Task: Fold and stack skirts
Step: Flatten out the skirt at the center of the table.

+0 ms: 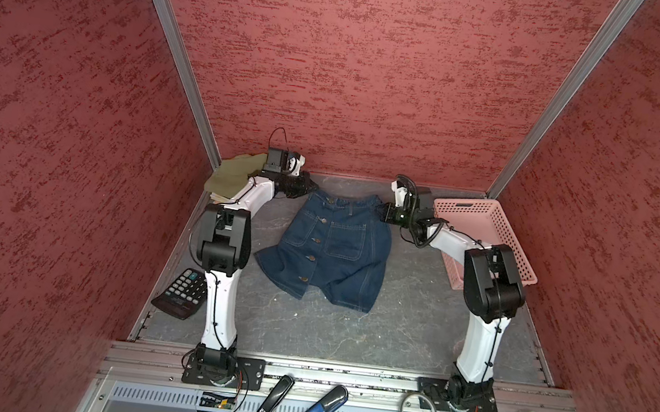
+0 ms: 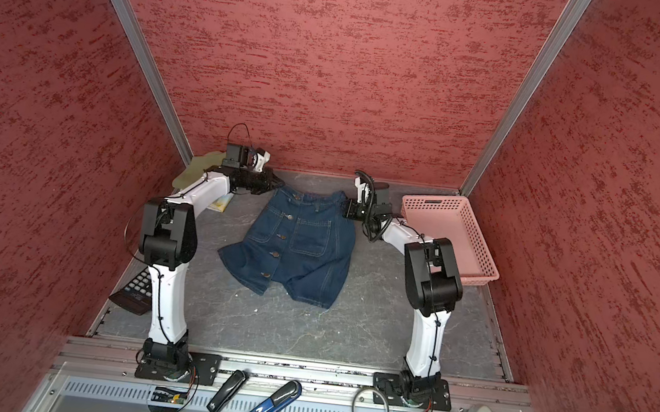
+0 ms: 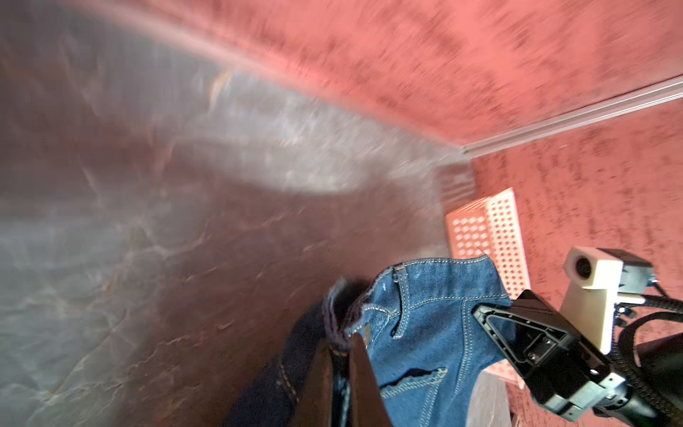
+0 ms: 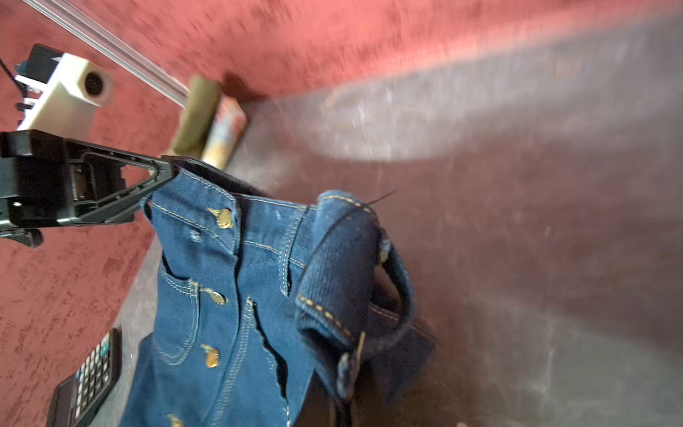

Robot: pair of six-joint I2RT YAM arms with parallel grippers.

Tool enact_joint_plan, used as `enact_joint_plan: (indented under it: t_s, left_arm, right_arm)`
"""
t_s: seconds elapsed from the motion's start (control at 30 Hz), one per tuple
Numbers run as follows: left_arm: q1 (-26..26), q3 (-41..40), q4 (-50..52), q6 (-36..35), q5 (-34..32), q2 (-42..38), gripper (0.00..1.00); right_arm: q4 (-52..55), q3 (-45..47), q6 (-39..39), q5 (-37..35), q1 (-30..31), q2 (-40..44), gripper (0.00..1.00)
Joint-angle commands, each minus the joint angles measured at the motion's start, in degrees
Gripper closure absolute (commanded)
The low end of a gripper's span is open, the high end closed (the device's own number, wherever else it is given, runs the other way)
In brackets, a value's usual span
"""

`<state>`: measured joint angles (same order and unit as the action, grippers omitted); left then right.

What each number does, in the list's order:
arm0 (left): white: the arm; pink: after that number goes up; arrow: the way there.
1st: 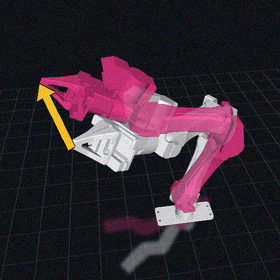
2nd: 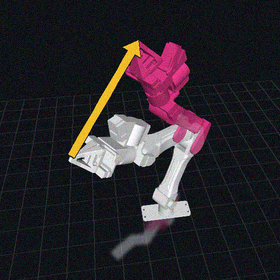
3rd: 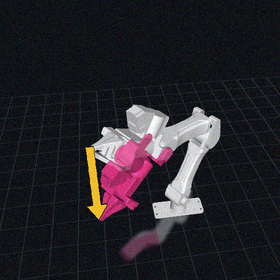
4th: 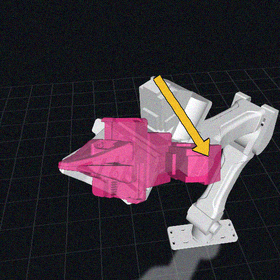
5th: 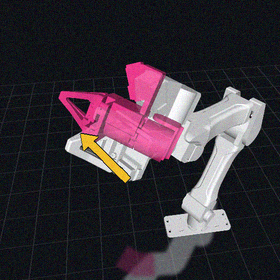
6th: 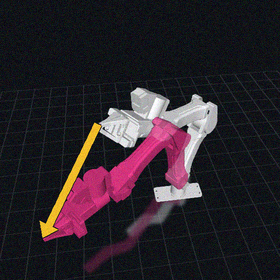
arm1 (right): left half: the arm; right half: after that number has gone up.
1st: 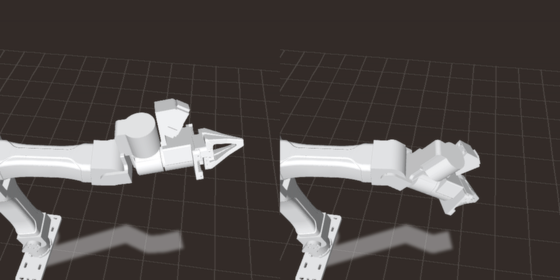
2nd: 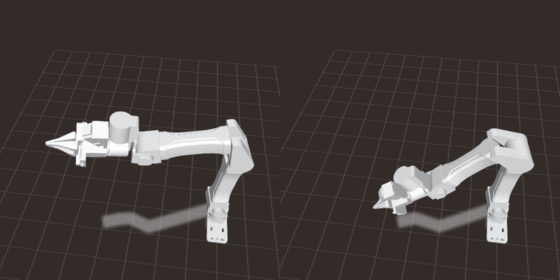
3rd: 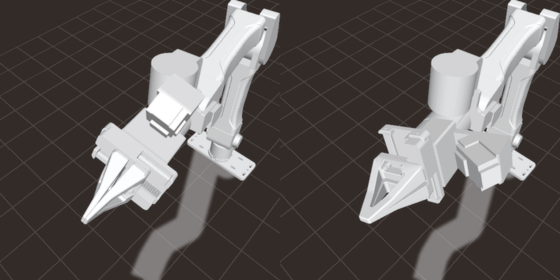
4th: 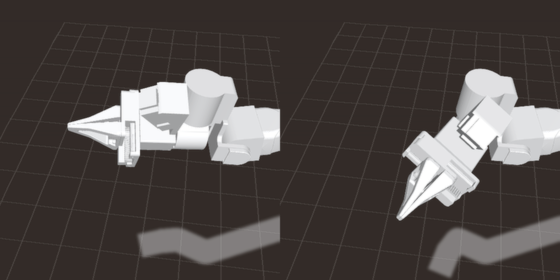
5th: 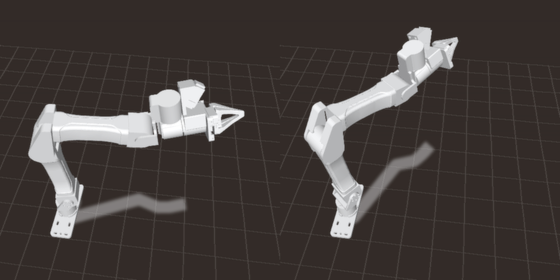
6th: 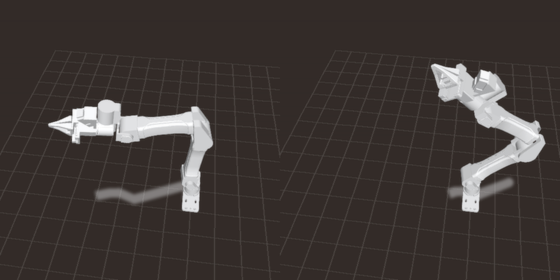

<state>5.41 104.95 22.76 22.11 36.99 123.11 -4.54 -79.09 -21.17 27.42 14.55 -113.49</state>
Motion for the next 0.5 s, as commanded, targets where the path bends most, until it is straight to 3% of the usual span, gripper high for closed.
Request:
enact_joint_plan:
  t_s: [0.0, 0.23, 0.47]
  left_arm:
    - [-0.7, 5.3, 0.8, 0.1, -2.2, -7.1, 1.0]
    - [-1.9, 12.0, 4.6, -0.5, -5.5, -15.8, 1.0]
    - [-0.9, 3.1, 3.1, -1.9, -8.5, -29.2, 1.0]
  right_arm:
    - [-3.1, -6.0, 1.8, 0.0, -1.4, 4.4, 1.0]
    - [0.5, -15.8, 5.8, -0.2, -2.5, 10.0, 1.0]
    - [-1.0, -10.2, 5.4, -0.2, -2.5, 21.1, 1.0]
